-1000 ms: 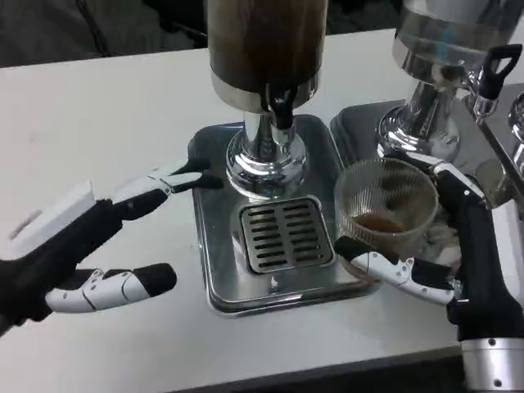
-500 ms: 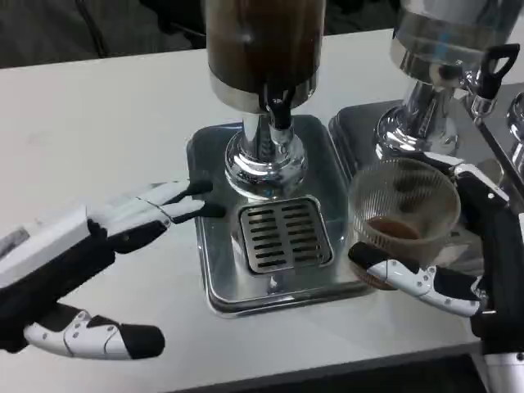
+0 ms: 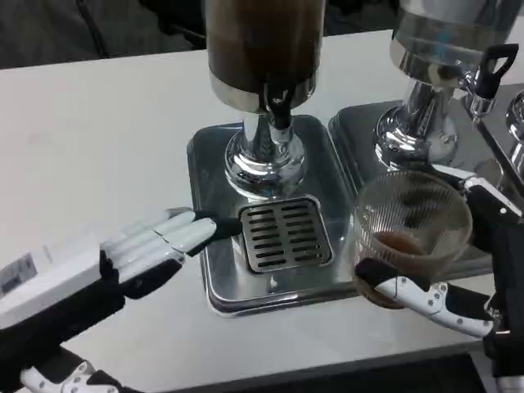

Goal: Grasp the cup under the faucet to collect the drink, then remove the cup.

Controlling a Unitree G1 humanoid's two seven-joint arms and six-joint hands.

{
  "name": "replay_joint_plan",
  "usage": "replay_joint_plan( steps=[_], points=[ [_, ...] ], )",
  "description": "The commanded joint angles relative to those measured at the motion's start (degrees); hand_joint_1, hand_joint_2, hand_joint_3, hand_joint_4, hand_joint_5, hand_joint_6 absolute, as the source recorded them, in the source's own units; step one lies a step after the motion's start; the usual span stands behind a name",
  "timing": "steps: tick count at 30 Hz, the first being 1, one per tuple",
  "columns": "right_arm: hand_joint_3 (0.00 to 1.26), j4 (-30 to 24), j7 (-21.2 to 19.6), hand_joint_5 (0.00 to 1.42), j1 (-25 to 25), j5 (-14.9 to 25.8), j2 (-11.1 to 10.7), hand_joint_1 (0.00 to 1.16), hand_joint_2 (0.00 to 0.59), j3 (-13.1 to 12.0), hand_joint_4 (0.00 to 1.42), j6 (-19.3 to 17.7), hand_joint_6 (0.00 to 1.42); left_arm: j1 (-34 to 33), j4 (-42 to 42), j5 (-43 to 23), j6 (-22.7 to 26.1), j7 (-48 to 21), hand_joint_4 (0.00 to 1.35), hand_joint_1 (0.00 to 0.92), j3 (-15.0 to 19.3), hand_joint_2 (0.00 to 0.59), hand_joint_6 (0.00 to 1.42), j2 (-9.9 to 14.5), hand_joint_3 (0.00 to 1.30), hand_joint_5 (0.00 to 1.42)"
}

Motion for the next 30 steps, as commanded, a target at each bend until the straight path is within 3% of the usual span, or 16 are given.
replay_joint_plan(
  steps=[1,11,23,30],
  points=[
    [0.91,-3.5,0.7,1.20,1.1,1.3,0.4,1.16,0.127,-0.5,1.05,-0.4,1.42,1.2,-1.1,-0.5,-1.4,0.5,0.00,0.000,-0.2,0.075,0.00,2.0,0.00,0.00],
    [0.91,-5.6,2.4,1.20,3.1,2.3,0.6,1.16,0.128,-0.6,1.05,-0.5,1.42,3.3,-2.9,0.4,-3.7,0.7,0.00,0.000,0.1,0.076,0.00,2.8,0.00,0.00],
    [0.91,-6.8,4.2,1.20,3.1,3.8,0.6,1.16,0.143,-1.0,1.05,-0.4,1.42,4.1,-4.6,4.5,-7.1,1.2,0.00,0.000,3.0,0.071,0.00,4.7,0.00,0.00],
    [0.91,-7.1,4.3,1.21,3.4,3.7,0.9,1.16,0.146,-1.1,1.06,-0.5,1.42,4.0,-4.4,5.2,-6.8,2.2,0.00,0.000,2.8,0.067,0.00,5.3,0.01,0.00]
  ],
)
